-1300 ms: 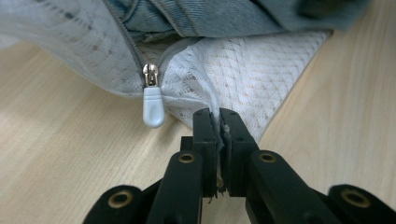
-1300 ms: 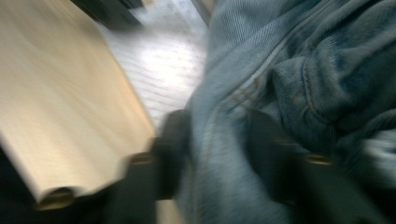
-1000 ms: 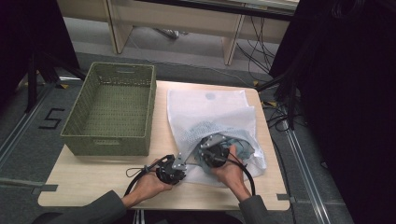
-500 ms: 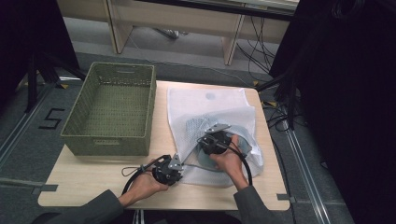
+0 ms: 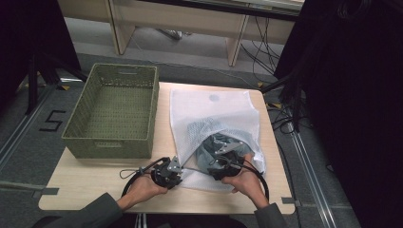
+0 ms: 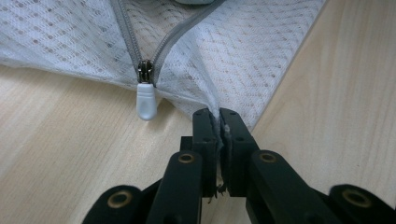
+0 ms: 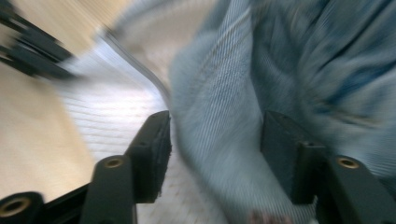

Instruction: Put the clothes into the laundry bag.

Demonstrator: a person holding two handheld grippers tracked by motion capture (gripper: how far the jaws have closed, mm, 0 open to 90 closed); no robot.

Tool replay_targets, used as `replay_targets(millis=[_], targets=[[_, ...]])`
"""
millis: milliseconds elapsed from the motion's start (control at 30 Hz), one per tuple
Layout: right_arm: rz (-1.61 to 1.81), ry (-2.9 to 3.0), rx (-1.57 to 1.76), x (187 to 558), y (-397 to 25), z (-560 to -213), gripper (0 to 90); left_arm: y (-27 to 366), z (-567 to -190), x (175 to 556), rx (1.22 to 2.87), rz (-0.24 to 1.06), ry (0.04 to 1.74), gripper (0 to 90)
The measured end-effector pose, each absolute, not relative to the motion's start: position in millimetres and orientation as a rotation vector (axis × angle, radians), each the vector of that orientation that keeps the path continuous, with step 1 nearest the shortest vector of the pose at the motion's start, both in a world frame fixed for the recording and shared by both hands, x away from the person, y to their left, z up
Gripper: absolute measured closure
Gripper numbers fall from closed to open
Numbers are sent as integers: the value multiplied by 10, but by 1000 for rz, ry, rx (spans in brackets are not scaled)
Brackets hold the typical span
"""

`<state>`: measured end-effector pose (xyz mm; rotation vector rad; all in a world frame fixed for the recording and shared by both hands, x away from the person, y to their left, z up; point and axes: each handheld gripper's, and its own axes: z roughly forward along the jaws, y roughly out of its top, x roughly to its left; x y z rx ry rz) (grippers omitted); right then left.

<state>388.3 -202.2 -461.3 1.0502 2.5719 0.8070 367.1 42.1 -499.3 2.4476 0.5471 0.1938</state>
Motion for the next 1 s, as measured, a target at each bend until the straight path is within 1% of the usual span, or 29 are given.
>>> replay_targets(millis=[67,100,167,233,267,333,367,400,533,567,600,633,667,700,733,767,833,900,933,967,1000], targets=[[733,2610,1047,3947,-1973,-4733,608,419,-4992,3670,2448,192,547,854],[698,2607,993,3995,-1949,-4801,706,420,-4991,3673,2450,191,544,854],[637,2583,992,4077,-1897,-4854,828,421,-4993,3671,2444,185,548,858],[643,2532,1011,4178,-1880,-4822,875,418,-4991,3664,2447,184,546,861],[667,2463,1029,4302,-1881,-4764,880,414,-4995,3655,2441,178,558,865],[672,2435,1038,4365,-1878,-4750,880,420,-4988,3652,2451,183,543,865],[677,2384,1082,4490,-1868,-4746,880,423,-4987,3648,2451,184,542,866],[677,2384,1082,4490,-1868,-4746,880,431,-4983,3647,2466,189,525,866],[653,2294,1122,4683,-1894,-4872,870,444,-4989,3633,2450,176,557,865],[689,2308,1151,4691,-1913,-4908,832,461,-4976,3647,2472,183,525,864],[689,2308,1151,4691,-1913,-4908,832,470,-4971,3647,2479,182,526,864],[693,2341,1143,4683,-1924,-4910,776,478,-4973,3651,2475,179,533,863],[723,2374,1171,4629,-1971,-4854,668,494,-4969,3657,2480,176,533,861],[747,2387,1174,4593,-1999,-4814,616,531,-4965,3667,2486,168,548,858],[804,2395,1173,4560,-2033,-4774,587,531,-4965,3667,2486,168,548,854],[857,2424,1245,4494,-2060,-4704,560,551,-4963,3670,2481,164,563,851],[926,2430,1217,4420,-2126,-4612,506,609,-4952,3692,2496,163,568,847],[960,2429,1166,4387,-2167,-4552,489,661,-4947,3711,2500,156,590,845],[999,2402,1200,4278,-2238,-4410,462,686,-4937,3720,2504,170,596,837],[989,2403,1172,4248,-2308,-4338,456,706,-4924,3727,2505,184,605,825],[989,2403,1172,4248,-2308,-4338,456,720,-4904,3737,2507,199,606,825]])
